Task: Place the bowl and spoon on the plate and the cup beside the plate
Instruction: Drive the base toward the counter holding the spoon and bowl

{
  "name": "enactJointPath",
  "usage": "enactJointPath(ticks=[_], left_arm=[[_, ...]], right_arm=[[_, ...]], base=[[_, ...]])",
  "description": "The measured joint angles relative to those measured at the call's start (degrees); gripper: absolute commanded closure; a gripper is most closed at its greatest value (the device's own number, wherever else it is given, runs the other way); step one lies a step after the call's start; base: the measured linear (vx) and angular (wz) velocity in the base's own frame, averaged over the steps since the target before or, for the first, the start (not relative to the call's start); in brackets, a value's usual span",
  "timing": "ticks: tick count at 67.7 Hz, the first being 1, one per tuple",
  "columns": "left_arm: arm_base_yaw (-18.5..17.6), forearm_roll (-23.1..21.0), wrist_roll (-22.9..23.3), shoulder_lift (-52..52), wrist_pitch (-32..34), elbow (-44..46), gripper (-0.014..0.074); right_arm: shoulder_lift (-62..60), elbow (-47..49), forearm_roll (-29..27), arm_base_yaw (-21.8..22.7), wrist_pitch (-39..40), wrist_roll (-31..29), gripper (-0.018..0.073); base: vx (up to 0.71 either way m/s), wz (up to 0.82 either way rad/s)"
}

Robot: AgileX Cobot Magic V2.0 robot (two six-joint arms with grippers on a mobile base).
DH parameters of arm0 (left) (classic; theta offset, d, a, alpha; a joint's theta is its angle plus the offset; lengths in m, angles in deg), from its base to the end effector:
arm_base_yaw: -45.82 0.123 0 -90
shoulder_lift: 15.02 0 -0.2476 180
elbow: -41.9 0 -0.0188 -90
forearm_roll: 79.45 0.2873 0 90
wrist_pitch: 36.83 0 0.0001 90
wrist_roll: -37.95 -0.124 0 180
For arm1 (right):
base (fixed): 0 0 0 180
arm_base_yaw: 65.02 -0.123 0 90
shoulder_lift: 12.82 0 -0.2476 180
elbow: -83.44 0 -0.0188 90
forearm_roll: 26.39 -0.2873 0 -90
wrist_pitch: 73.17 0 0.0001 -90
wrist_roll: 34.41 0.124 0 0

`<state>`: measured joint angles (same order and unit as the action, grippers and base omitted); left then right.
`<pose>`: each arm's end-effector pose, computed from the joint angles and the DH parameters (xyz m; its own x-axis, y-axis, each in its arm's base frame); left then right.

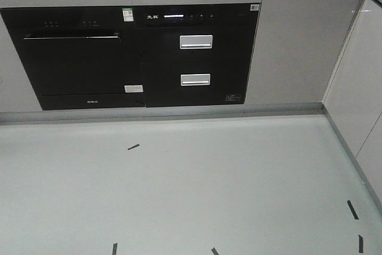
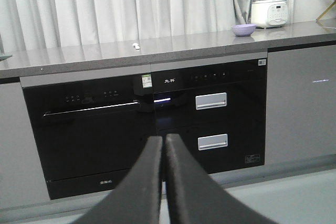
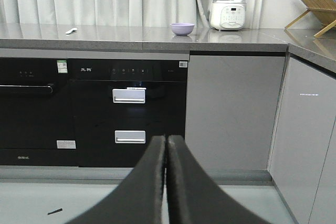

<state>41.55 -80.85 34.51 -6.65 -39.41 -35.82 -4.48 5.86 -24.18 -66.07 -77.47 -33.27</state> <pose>0.1639 -0.0124 0.2002 0.0258 0.0338 -0.9991 0.0747 0.9966 0.0356 0.1642 0.0026 0.1975 -0.0035 -0.0186 -0.9998 -0.0155 0.9997 -0.0186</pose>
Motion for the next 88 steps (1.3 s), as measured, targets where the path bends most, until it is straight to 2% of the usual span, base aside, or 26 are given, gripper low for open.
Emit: enactJointPath(ticks=[88], left_arm=[[0.0, 0.0, 0.0, 0.0, 0.0, 0.0, 0.0603]], right_arm=[[0.0, 0.0, 0.0, 0.0, -0.1, 0.0, 0.0564]], base=[[0.23, -0.05]])
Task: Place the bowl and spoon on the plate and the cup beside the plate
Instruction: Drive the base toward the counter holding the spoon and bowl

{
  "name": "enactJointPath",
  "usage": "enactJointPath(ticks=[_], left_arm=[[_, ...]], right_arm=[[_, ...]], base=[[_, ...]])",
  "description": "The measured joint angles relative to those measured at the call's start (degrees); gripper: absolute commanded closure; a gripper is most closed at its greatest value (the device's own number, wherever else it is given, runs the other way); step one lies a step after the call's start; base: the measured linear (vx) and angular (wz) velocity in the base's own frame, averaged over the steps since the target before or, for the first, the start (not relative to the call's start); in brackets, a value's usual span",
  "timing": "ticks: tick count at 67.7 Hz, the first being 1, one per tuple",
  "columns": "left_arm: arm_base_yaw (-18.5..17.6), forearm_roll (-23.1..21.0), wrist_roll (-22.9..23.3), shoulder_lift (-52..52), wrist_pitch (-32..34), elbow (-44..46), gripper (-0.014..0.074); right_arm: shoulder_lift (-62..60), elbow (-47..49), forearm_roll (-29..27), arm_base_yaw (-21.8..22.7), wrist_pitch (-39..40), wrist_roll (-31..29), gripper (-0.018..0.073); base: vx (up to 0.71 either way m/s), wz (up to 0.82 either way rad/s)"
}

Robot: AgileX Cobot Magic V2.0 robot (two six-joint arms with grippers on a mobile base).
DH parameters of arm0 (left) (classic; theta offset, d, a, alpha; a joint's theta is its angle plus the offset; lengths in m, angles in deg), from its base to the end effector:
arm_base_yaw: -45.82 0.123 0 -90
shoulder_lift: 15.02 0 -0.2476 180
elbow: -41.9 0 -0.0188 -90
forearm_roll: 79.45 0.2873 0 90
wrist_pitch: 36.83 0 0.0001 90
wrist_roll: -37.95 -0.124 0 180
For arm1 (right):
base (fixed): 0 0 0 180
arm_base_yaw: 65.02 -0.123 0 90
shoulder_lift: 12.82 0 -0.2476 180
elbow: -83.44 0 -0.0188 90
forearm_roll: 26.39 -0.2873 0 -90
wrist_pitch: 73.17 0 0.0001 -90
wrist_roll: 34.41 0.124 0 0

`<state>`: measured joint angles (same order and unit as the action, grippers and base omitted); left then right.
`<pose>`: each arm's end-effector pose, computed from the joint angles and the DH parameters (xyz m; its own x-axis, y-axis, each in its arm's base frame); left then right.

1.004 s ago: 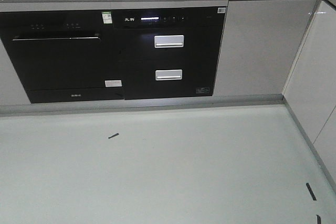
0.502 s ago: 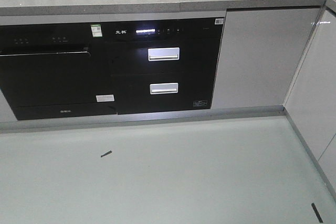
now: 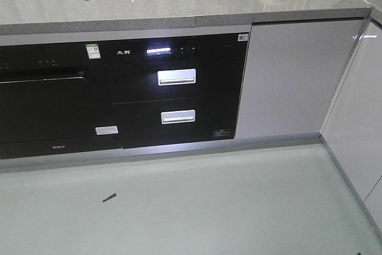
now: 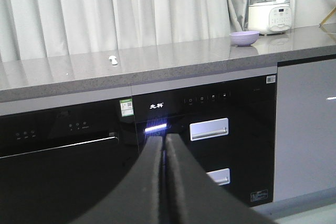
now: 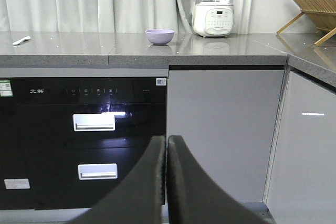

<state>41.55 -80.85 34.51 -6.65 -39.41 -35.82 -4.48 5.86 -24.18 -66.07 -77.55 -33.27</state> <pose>0.1639 -0.0124 0.2002 0.0258 0.0338 -0.9991 0.0747 0.9966 0.0356 0.1642 0.0026 0.1974 -0.0049 -0.0187 -0.9998 -0.0155 0.9997 -0.0186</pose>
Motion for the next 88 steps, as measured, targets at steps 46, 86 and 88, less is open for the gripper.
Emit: enactJointPath(ticks=[46, 86, 88], left_arm=[[0.0, 0.0, 0.0, 0.0, 0.0, 0.0, 0.0603], [0.0, 0.0, 0.0, 0.0, 0.0, 0.0, 0.0603], [0.0, 0.0, 0.0, 0.0, 0.0, 0.0, 0.0603]], right_arm=[[0.0, 0.0, 0.0, 0.0, 0.0, 0.0, 0.0564], [0.0, 0.0, 0.0, 0.0, 0.0, 0.0, 0.0564], [0.0, 0.0, 0.0, 0.0, 0.0, 0.0, 0.0564]], base=[[0.19, 0.01], [0.18, 0.03], [0.15, 0.03]])
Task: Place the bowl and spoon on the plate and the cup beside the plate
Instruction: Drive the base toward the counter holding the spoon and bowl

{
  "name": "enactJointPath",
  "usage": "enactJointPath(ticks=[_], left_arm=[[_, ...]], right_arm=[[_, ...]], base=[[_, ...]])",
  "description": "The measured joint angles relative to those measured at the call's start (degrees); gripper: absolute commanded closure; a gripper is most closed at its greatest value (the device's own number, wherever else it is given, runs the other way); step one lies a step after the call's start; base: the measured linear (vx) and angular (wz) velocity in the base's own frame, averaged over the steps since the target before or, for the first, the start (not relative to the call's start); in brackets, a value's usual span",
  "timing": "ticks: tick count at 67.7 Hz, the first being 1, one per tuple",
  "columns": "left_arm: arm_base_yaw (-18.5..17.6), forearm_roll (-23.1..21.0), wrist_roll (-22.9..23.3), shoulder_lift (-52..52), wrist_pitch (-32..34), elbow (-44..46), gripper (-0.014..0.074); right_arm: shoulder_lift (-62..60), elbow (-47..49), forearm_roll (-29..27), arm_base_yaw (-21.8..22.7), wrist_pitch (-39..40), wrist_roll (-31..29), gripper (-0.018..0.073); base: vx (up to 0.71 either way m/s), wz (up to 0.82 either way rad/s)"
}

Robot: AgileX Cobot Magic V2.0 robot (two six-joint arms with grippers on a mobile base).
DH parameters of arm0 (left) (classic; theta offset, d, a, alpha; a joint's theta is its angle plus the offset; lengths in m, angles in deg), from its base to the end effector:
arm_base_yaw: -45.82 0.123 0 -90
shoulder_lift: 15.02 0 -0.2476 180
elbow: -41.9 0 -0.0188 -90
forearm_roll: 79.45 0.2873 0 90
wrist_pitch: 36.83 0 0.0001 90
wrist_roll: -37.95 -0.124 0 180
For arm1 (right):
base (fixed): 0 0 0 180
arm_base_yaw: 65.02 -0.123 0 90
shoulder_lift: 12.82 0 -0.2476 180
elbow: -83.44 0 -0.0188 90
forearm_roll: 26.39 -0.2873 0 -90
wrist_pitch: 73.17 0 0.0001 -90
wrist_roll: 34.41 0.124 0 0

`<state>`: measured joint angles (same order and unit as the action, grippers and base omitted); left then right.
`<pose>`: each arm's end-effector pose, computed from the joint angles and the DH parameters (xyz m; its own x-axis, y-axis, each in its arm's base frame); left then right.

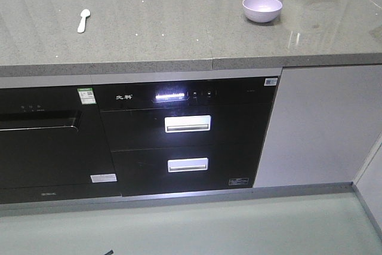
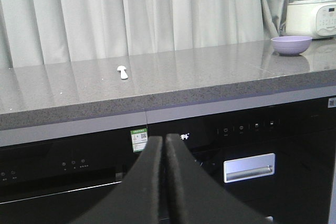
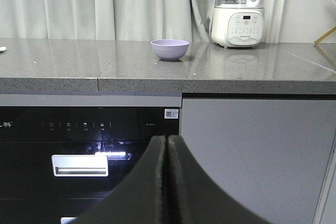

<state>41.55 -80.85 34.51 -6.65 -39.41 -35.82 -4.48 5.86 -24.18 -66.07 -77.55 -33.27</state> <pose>0.1639 -0.0124 0.2002 0.0258 0.0338 -0.9991 0.0747 0.9966 0.0356 0.1642 0.0026 0.1974 -0.0049 -0.0187 -0.9998 -0.0155 0.9997 -0.0186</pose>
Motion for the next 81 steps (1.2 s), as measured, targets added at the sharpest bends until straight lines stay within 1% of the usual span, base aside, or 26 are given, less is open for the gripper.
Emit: enactJointPath(ticks=[46, 81], left_arm=[[0.0, 0.0, 0.0, 0.0, 0.0, 0.0, 0.0603], [0.0, 0.0, 0.0, 0.0, 0.0, 0.0, 0.0603]], right_arm=[[0.0, 0.0, 0.0, 0.0, 0.0, 0.0, 0.0564], [0.0, 0.0, 0.0, 0.0, 0.0, 0.0, 0.0564]], base=[[0.12, 0.09], [0.1, 0.0]])
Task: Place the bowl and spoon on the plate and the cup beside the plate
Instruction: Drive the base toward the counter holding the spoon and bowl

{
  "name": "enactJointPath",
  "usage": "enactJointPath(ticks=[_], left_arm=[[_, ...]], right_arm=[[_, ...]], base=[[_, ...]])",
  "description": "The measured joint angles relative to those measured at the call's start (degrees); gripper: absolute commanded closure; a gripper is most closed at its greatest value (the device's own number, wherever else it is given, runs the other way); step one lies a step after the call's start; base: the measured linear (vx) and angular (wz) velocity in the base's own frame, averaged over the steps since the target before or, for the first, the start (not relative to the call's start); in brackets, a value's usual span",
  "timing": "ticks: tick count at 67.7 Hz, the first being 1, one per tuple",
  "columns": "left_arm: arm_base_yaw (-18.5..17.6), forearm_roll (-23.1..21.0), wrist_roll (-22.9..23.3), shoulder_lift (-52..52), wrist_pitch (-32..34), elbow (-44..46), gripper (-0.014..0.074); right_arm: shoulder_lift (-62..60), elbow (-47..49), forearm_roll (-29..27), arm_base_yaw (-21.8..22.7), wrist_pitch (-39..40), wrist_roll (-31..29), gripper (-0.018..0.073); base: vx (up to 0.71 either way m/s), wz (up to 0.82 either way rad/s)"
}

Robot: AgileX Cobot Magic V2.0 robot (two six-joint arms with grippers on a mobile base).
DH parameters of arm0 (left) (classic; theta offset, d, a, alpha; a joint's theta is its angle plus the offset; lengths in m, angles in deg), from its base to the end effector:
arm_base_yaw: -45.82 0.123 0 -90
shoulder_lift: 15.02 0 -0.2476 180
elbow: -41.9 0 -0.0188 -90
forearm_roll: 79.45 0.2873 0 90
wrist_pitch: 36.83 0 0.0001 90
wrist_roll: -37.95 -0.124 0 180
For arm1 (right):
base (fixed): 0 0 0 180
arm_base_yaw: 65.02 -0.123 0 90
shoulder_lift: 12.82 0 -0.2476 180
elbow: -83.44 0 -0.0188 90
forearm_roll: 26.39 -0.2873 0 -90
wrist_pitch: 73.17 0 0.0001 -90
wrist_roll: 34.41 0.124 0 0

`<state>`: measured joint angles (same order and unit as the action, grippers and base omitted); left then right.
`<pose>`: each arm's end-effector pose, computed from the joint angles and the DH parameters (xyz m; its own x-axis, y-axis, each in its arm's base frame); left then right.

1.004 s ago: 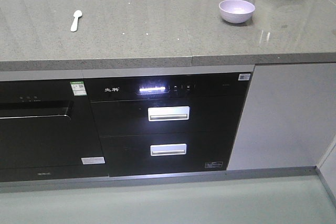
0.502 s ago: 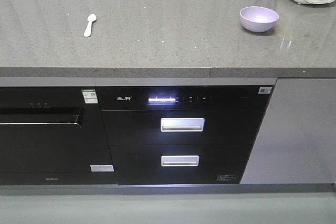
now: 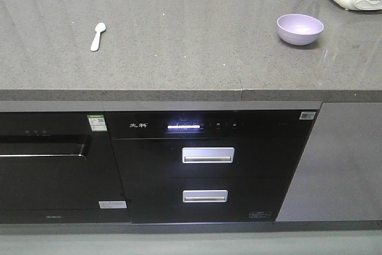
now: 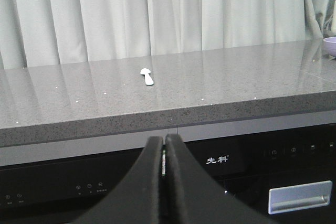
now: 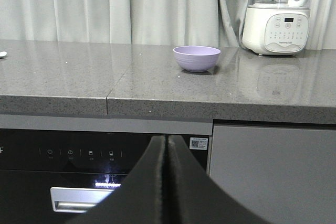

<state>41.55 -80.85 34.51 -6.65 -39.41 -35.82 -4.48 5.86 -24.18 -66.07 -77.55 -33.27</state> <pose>0.1639 -0.0124 0.2002 0.0258 0.0338 -0.9991 0.0747 0.9966 0.0356 0.1642 0.0026 0.1974 -0.0049 -0.0187 -0.9998 -0.0155 0.9997 -0.0186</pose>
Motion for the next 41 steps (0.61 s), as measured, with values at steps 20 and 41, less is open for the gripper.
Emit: enactJointPath(ticks=[20, 41], left_arm=[[0.0, 0.0, 0.0, 0.0, 0.0, 0.0, 0.0603], [0.0, 0.0, 0.0, 0.0, 0.0, 0.0, 0.0603]], right_arm=[[0.0, 0.0, 0.0, 0.0, 0.0, 0.0, 0.0564], [0.0, 0.0, 0.0, 0.0, 0.0, 0.0, 0.0564]], base=[[0.1, -0.03], [0.11, -0.06]])
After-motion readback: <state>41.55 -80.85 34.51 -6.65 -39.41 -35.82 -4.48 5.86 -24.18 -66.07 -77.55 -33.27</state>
